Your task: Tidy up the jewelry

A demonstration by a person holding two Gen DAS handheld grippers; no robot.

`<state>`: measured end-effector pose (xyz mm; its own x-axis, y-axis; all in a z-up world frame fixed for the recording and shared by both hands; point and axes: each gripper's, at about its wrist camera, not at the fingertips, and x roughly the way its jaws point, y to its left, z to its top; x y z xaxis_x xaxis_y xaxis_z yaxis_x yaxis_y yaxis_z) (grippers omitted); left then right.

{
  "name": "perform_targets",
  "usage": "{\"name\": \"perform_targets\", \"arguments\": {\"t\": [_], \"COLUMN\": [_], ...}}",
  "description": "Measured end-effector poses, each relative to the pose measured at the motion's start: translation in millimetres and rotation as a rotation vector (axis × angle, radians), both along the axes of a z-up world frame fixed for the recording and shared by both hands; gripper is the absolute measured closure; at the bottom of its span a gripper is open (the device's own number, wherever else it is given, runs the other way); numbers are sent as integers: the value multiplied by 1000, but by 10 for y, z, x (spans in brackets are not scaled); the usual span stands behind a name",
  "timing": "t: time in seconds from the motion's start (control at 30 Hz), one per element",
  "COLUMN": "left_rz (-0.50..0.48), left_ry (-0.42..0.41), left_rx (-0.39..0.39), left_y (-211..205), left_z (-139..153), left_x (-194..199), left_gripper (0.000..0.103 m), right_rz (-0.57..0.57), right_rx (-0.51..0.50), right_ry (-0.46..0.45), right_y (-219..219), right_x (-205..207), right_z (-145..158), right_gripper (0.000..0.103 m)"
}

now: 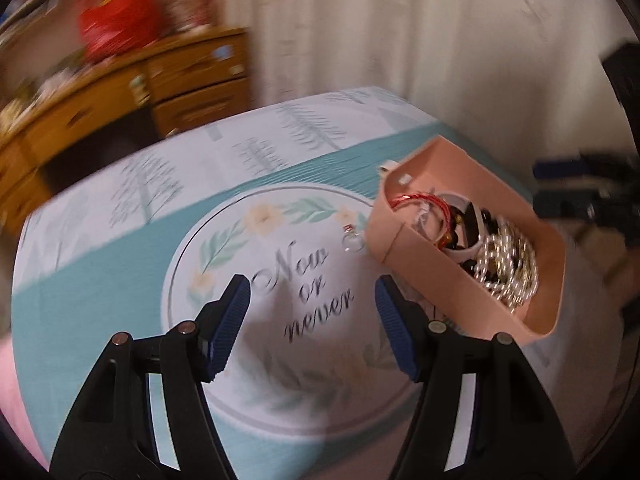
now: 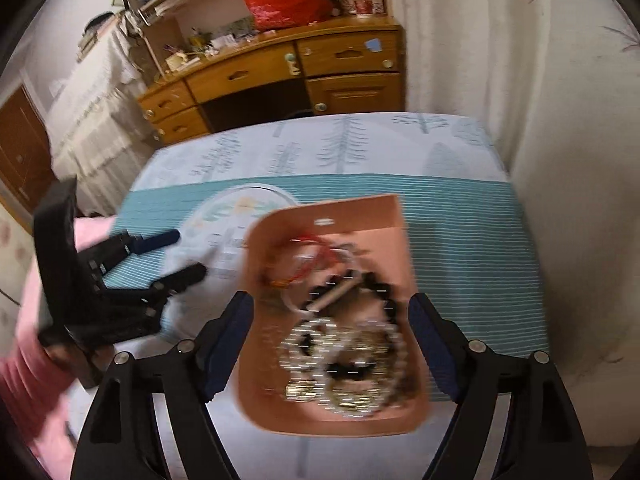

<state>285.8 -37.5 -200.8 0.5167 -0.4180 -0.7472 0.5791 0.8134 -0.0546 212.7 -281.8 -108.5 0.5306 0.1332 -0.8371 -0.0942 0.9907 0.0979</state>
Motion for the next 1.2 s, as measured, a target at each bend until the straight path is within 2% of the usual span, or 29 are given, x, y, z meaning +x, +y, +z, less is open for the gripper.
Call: {"name": "perform_targets", "arguments": {"t": [0.07,0.13,0.33,0.43,0.53,0.67,1.0,1.1,1.2], "left_rz": [-85,-141,-273,-309,-363,-443,-608,-653,-670], "left_ry": [-11,4,77,51,40,16,12,15,5], "left_rx": [12,18,-43,-11,25,57,52,42,45], "left_y": [-75,-135,-260,-340,-424,-488,-497,-526,-579], "left_z": [-75,-161,-272,-281,-297,-309,-319,-320,-322], "left_x": [81,173,452,538,600,625,741,752,733], "left_gripper": [50,51,60,63,69,71,73,85,86], "right_rz": [-23,-48,-92,-106,-120,-119,-119,-114,-114], "right_rx": [-24,-51,-201,-253,-254,-264,-254,-247,-239], "right_ry": [-9,-15,-24,-18,-5,-3,2,7,10], "right_y": [-109,-201,-350,-374,-398,-412,-446,-443,-433], "right_x": [-5,1,-23,-48,-79,-117,-99,-97,-111], "right_z": [-38,-86,-210,-276,-316,-333,-363,-367,-369], "right_gripper": [21,17,17,17,16,16,16,16,16]}}
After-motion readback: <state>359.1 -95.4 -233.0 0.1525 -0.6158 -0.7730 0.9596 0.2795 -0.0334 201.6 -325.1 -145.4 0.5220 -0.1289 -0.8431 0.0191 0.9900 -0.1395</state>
